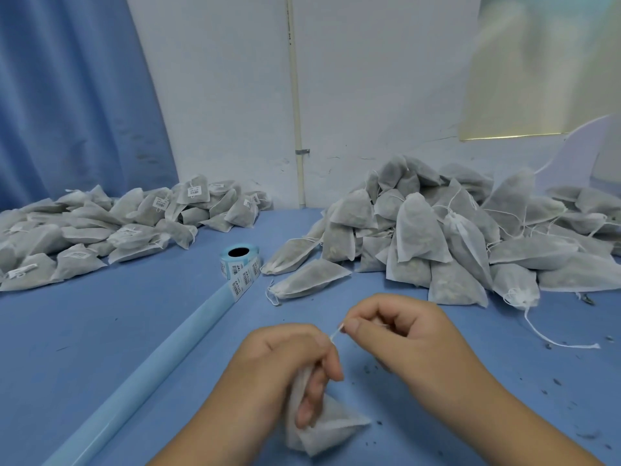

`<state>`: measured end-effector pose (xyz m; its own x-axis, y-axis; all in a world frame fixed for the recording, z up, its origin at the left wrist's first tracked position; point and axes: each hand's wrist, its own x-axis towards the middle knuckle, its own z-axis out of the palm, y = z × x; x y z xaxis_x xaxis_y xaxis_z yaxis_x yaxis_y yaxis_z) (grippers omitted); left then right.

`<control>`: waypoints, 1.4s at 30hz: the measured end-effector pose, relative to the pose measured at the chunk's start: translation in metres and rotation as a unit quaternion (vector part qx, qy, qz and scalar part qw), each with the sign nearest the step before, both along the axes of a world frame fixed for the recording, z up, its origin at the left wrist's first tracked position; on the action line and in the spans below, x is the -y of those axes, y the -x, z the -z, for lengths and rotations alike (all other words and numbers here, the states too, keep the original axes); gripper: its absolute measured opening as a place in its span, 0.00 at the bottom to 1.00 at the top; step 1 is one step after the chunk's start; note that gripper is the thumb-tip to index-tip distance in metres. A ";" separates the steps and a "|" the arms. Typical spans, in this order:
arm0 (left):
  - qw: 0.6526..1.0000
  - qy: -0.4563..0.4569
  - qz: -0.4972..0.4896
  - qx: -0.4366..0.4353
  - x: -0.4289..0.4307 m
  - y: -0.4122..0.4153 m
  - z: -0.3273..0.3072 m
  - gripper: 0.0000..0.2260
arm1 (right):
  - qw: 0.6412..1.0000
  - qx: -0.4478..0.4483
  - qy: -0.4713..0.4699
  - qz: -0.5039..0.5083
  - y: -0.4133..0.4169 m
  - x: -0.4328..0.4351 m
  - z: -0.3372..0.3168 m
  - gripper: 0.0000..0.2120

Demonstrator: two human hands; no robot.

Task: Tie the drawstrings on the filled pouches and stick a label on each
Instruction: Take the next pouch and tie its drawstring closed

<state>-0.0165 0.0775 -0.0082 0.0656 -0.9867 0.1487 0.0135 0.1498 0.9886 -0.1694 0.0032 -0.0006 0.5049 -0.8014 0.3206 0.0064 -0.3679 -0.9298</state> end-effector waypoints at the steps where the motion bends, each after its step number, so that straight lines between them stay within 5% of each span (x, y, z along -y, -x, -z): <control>1: 0.997 -0.014 0.009 -0.073 0.000 -0.001 -0.003 0.10 | 1.000 0.009 -0.014 0.015 0.000 0.001 -0.001 0.05; 4: 0.970 -0.065 0.035 -0.230 0.002 -0.008 -0.009 0.06 | 0.994 0.025 0.023 0.101 0.005 0.005 -0.003 0.06; 6: 0.958 -0.083 0.048 -0.270 0.003 -0.011 -0.011 0.07 | 0.987 0.032 0.082 0.133 0.008 0.004 -0.006 0.09; 9: 0.950 -0.096 0.073 -0.287 0.004 -0.010 -0.010 0.07 | 0.995 0.050 0.052 0.066 0.008 -0.002 -0.009 0.06; 18: 0.965 -0.088 0.121 -0.217 0.004 -0.008 -0.003 0.08 | 0.995 -0.031 -0.013 -0.093 -0.002 -0.015 -0.007 0.09; 27: 0.993 -0.042 0.087 -0.061 0.001 -0.009 -0.005 0.10 | 0.995 -0.051 -0.031 -0.078 -0.004 -0.016 -0.006 0.08; 42: 0.993 -0.081 0.073 -0.054 -0.001 -0.013 -0.007 0.09 | 0.994 -0.075 -0.048 -0.063 -0.004 -0.010 -0.002 0.05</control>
<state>-0.0031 0.0784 -0.0012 -0.0725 -0.9973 -0.0121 0.1315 -0.0216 0.9911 -0.1654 0.0136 0.0011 0.6403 -0.7516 0.1587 -0.0951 -0.2825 -0.9545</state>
